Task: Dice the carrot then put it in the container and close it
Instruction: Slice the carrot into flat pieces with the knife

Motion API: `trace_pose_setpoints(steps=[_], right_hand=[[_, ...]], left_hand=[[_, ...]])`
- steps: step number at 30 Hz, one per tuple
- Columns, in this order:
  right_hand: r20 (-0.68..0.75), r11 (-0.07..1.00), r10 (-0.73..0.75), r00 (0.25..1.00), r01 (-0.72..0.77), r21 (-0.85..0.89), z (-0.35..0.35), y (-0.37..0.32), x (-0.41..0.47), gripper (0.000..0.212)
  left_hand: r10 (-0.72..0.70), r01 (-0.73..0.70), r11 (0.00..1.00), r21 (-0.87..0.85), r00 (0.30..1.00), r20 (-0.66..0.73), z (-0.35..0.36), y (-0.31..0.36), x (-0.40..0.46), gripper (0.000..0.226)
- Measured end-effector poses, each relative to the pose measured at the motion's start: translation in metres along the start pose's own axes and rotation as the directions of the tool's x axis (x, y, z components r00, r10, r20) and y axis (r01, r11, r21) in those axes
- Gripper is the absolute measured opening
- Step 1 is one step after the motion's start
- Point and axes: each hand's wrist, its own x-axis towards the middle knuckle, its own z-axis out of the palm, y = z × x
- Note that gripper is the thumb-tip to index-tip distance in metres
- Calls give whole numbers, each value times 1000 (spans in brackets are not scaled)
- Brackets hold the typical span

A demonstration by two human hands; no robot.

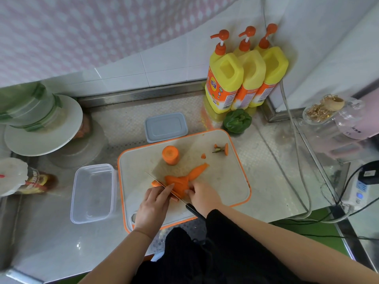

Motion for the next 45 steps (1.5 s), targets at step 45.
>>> trace_pose_setpoints(steps=[45], right_hand=[[198, 891, -218, 956, 278, -360, -15, -22, -41, 37]], left_hand=[[-66, 65, 998, -14, 995, -75, -4, 9, -1, 50]])
